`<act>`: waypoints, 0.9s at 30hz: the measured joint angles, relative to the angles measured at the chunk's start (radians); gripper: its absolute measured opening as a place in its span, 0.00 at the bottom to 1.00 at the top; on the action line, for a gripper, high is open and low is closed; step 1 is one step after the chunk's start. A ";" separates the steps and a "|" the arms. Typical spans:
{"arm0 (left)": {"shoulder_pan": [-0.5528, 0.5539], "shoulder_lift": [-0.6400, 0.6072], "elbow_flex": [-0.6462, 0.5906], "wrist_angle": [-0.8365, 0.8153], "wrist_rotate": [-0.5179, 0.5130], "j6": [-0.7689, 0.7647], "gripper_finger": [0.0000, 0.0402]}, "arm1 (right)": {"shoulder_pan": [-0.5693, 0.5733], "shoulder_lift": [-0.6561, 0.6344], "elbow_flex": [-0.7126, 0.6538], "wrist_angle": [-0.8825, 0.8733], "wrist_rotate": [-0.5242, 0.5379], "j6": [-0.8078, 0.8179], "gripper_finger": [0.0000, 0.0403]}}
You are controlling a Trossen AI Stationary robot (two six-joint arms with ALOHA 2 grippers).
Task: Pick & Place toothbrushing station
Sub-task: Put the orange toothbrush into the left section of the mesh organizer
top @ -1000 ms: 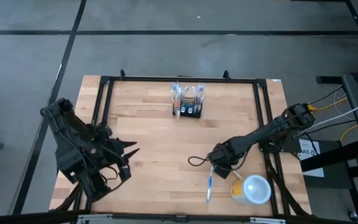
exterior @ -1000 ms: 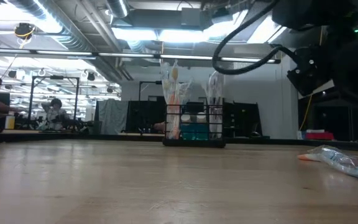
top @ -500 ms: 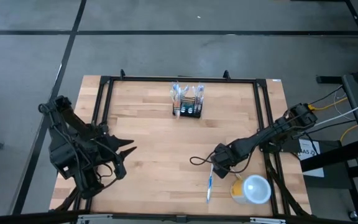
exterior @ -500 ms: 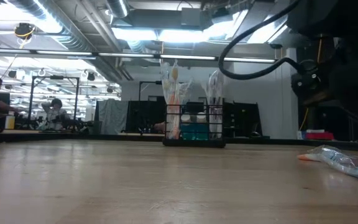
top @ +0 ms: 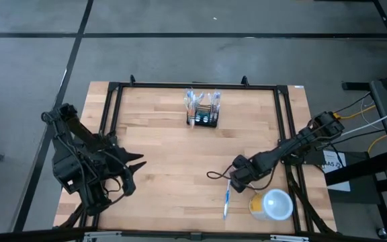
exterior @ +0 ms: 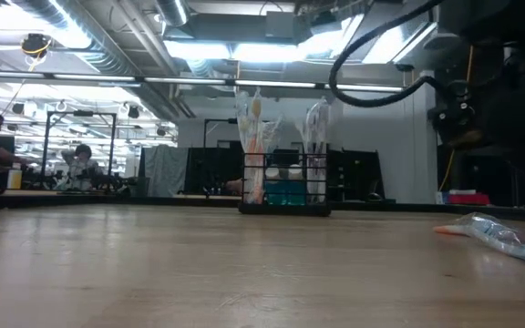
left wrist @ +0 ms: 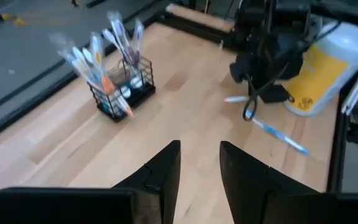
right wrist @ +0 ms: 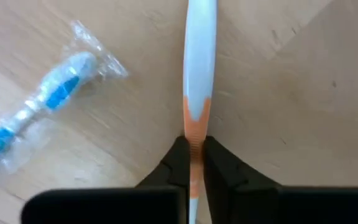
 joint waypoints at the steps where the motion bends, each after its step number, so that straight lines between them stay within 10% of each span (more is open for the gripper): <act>1: 0.000 0.000 0.000 0.000 0.019 0.000 0.27 | 0.001 -0.004 0.000 0.009 0.016 0.019 0.05; 15: -0.006 0.013 -0.157 0.000 0.236 -0.309 0.27 | 0.001 -0.210 0.009 0.507 0.758 0.108 0.00; 21: -0.065 0.007 -0.297 0.000 0.053 -0.740 0.29 | 0.000 -0.213 0.013 0.937 0.839 -0.165 0.00; 27: -0.072 0.004 -0.320 0.006 0.068 -0.742 0.32 | -0.007 -0.210 0.012 0.822 0.767 -0.162 0.00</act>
